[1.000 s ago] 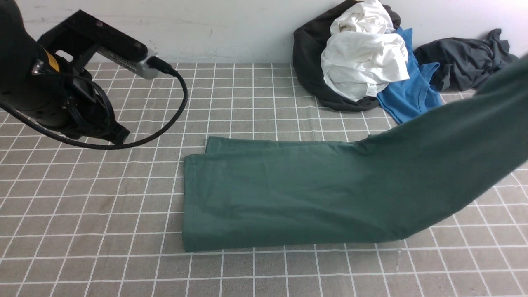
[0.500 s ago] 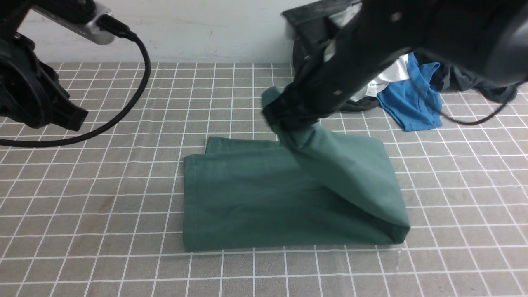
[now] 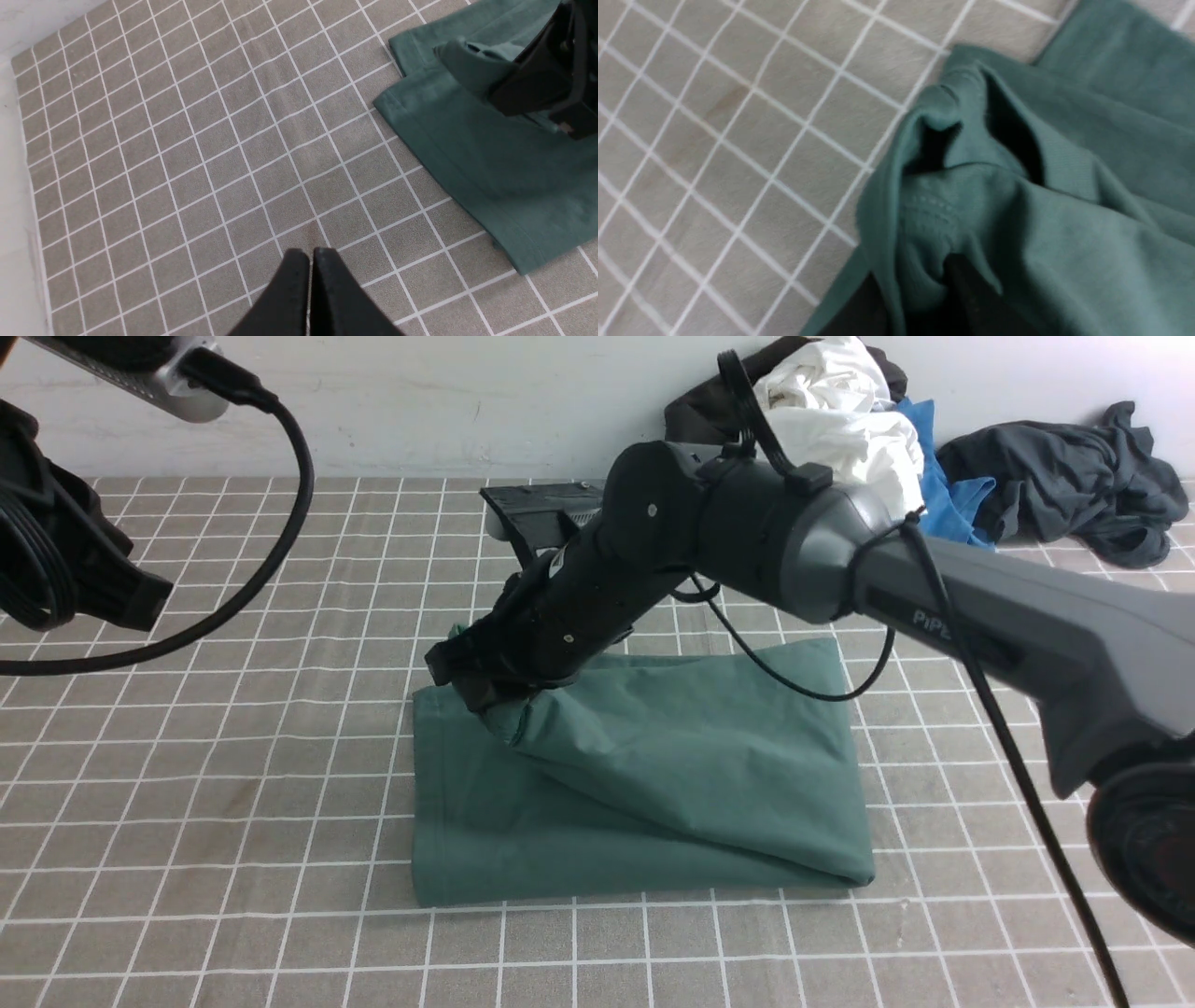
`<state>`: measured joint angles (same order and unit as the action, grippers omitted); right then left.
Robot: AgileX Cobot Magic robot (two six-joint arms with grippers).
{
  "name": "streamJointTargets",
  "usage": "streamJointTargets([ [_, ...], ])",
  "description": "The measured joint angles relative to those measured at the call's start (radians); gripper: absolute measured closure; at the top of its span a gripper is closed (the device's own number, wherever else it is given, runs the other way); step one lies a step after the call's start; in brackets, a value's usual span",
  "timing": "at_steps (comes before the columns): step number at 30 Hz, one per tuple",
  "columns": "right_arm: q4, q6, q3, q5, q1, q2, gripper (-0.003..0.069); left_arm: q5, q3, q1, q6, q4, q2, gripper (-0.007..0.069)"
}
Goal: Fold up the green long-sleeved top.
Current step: Use the right arm to drag the right edge of the fabric to the left and folds it over the left edge
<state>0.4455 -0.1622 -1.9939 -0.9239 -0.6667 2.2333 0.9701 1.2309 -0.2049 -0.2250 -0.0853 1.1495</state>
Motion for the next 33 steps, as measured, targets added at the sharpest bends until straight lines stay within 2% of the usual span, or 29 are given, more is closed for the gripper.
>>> streamJointTargets([
  [2, 0.016, -0.038, -0.04, -0.063, 0.003, -0.002, 0.0347, 0.0, 0.0, 0.0, 0.001, 0.0, 0.0, 0.0631],
  [3, 0.015, -0.04, -0.044, -0.079, 0.005, -0.002, 0.0337, 0.0, 0.0, 0.0, 0.002, 0.0, 0.0, 0.0631],
  [6, -0.056, -0.048, -0.116, -0.241, 0.029, -0.012, 0.0185, 0.0, 0.0, 0.0, 0.003, 0.0, 0.0, 0.0631],
  [7, -0.072, -0.046, -0.124, -0.259, 0.033, -0.013, 0.0179, 0.0, 0.0, 0.0, 0.003, 0.0, 0.0, 0.0631],
  [9, -0.185, -0.016, -0.141, -0.301, 0.057, -0.026, 0.0137, 0.0, -0.001, 0.0, 0.006, 0.0, 0.001, 0.0631],
  [11, -0.296, 0.029, -0.124, -0.307, 0.075, -0.031, 0.0132, 0.0, -0.001, 0.0, 0.008, 0.005, 0.009, 0.0631],
  [14, -0.384, 0.071, -0.072, -0.309, 0.082, -0.024, 0.0148, -0.001, -0.002, 0.0, 0.009, 0.023, 0.031, 0.0631],
  [20, -0.332, 0.082, 0.031, -0.311, 0.056, 0.039, 0.0192, -0.003, -0.002, 0.0, 0.01, 0.071, 0.094, 0.0631],
  [23, -0.281, 0.048, 0.046, -0.306, 0.001, 0.08, 0.0204, -0.004, -0.003, 0.0, 0.01, 0.091, 0.135, 0.0631],
  [29, -0.32, 0.014, 0.02, -0.305, -0.08, 0.078, 0.0206, -0.005, -0.003, 0.0, 0.009, 0.094, 0.143, 0.0631],
  [33, -0.371, 0.022, -0.003, -0.307, -0.087, 0.03, 0.0206, -0.003, -0.004, 0.0, 0.009, 0.094, 0.108, 0.0631],
])
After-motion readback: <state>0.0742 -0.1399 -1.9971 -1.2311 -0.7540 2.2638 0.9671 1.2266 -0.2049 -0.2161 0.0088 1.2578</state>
